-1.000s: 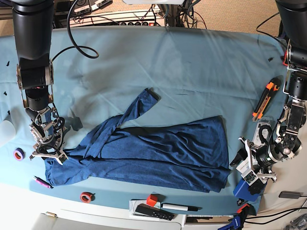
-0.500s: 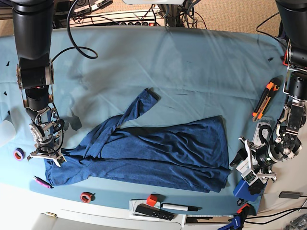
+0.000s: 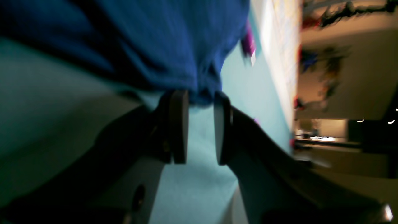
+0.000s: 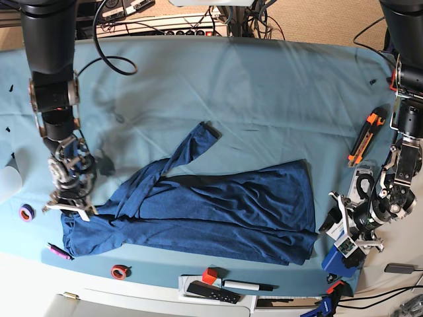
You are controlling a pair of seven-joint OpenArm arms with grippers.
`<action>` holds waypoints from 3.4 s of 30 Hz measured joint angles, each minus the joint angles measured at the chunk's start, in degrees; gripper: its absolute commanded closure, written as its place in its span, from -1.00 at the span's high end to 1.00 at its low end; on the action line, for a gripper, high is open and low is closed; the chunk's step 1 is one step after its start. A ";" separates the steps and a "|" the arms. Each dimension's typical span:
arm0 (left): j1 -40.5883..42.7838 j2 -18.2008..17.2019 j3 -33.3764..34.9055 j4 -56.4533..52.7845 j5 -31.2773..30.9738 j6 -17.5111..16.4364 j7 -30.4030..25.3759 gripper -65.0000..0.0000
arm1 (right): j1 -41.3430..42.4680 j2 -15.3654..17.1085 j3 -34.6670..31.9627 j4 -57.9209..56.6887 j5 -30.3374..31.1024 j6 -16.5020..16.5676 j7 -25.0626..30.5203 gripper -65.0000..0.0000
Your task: Layout the t-shirt on the table in an organized manner, then fold the t-shirt properly
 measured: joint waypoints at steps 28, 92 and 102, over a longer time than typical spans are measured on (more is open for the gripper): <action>-2.32 -0.83 0.00 0.00 0.02 0.00 0.20 0.13 | 8.24 2.51 8.04 9.05 28.37 4.92 -25.90 -0.39; -2.21 -0.81 0.00 0.00 0.02 0.00 2.82 0.13 | 0.22 -0.94 37.55 9.01 30.75 11.80 -5.40 0.04; -2.21 -0.81 0.00 0.00 0.00 0.00 2.84 0.13 | -1.40 -0.96 37.55 9.01 30.56 10.93 -5.75 0.03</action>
